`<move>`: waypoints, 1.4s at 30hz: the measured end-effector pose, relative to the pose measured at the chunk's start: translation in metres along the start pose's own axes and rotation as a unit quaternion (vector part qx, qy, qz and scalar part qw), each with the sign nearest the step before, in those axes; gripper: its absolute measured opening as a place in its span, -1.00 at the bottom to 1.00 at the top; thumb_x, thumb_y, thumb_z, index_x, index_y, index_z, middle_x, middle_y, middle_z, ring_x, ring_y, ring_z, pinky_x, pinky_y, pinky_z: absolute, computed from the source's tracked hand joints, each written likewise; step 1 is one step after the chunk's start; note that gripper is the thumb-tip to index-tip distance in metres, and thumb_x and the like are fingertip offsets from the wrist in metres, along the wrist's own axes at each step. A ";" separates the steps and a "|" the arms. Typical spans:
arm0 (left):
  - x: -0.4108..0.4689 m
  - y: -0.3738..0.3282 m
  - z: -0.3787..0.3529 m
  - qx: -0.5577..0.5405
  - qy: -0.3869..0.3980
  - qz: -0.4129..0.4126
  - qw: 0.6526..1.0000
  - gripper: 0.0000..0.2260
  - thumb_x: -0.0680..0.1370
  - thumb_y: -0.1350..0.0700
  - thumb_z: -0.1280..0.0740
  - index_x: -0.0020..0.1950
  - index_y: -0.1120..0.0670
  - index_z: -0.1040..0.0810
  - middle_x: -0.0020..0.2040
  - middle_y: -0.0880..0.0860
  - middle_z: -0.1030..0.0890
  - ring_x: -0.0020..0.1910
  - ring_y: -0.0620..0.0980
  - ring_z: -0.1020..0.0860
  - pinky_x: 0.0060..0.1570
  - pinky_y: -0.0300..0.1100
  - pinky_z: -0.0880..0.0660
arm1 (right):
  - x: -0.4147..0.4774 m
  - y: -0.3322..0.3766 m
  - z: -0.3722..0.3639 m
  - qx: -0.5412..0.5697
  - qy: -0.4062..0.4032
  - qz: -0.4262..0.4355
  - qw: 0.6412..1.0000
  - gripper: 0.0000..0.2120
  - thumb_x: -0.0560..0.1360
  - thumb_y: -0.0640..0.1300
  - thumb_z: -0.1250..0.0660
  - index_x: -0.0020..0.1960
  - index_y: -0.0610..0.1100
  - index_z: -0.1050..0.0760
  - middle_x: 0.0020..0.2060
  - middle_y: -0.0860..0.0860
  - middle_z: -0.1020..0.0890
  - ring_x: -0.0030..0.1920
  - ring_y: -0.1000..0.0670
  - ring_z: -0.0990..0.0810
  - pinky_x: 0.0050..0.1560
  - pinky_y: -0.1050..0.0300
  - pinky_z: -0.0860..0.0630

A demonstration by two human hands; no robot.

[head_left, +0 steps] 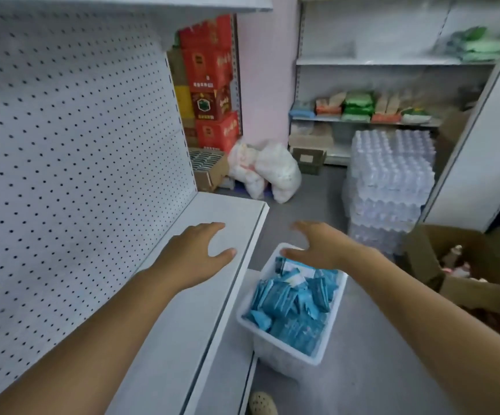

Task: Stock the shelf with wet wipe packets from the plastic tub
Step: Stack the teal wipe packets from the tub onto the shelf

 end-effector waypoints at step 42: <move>0.226 0.126 -0.331 0.111 -0.097 0.043 0.988 -0.40 0.61 -0.16 -0.30 0.61 -0.05 -0.23 0.63 -0.03 -0.18 0.61 -0.02 -0.14 0.57 0.03 -0.07 | 0.271 -0.231 -0.361 0.139 0.178 -0.074 0.971 -0.63 0.45 0.00 -0.54 0.01 -0.33 -0.67 -0.13 -0.21 -0.68 -0.19 -0.10 -0.59 -0.16 0.07 -0.49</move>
Point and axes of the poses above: each hand's wrist, its own x-axis towards the middle knuckle, its own z-axis out of the back of the hand, y = z × x, the point moved 5 cm from there along x, towards the middle knuckle
